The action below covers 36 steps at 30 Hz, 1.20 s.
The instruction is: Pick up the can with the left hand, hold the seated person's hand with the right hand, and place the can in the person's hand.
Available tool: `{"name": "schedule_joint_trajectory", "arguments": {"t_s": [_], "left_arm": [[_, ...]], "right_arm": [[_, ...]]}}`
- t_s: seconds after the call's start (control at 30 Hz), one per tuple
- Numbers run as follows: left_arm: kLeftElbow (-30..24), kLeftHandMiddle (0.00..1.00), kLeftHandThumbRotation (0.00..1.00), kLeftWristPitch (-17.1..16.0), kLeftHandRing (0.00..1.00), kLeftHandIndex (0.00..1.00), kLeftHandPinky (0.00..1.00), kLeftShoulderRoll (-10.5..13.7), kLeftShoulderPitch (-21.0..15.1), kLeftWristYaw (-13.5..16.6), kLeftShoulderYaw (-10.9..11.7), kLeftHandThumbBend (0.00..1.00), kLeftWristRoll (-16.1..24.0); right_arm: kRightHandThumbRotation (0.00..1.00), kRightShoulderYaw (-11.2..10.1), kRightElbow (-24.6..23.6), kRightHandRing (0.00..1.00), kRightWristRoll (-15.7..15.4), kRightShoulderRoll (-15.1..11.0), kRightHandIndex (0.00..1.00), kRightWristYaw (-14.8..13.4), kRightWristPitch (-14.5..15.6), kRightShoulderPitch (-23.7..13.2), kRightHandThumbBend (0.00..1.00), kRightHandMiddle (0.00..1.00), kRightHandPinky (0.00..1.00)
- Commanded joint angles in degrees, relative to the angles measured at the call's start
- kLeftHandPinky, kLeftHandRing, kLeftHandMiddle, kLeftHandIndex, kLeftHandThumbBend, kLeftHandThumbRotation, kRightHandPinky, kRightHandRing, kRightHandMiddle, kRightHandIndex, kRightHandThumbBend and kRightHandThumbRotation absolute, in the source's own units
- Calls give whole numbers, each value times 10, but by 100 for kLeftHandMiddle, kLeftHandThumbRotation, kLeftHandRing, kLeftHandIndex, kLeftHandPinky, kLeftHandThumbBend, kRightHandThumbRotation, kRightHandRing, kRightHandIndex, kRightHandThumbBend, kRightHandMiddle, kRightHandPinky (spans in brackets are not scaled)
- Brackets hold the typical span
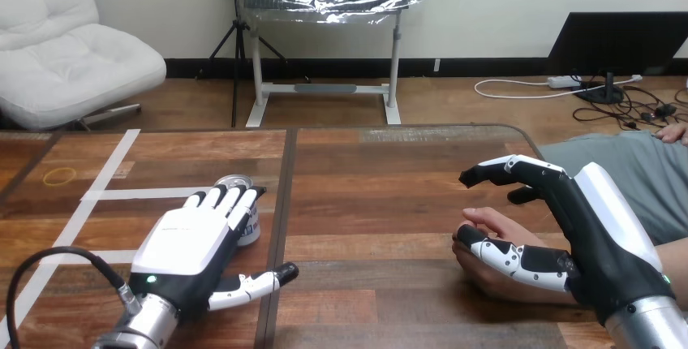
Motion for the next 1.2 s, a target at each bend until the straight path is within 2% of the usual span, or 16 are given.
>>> {"name": "schedule_joint_trajectory", "arguments": {"t_s": [0.0,0.67,1.17], "left_arm": [[-41,100,100,-2,100,100,100,10,-5,-6,15,64,6],[-93,100,100,5,100,100,100,13,12,-41,31,63,12],[-101,100,100,1,100,100,100,10,19,-42,42,62,14]], "right_arm": [[0,-8,-22,79,3,-9,67,-1,1,-41,56,77,72],[0,-8,-21,79,2,-10,67,1,-1,-44,56,76,71],[0,-6,-22,78,4,-8,67,3,3,-46,55,76,71]]}}
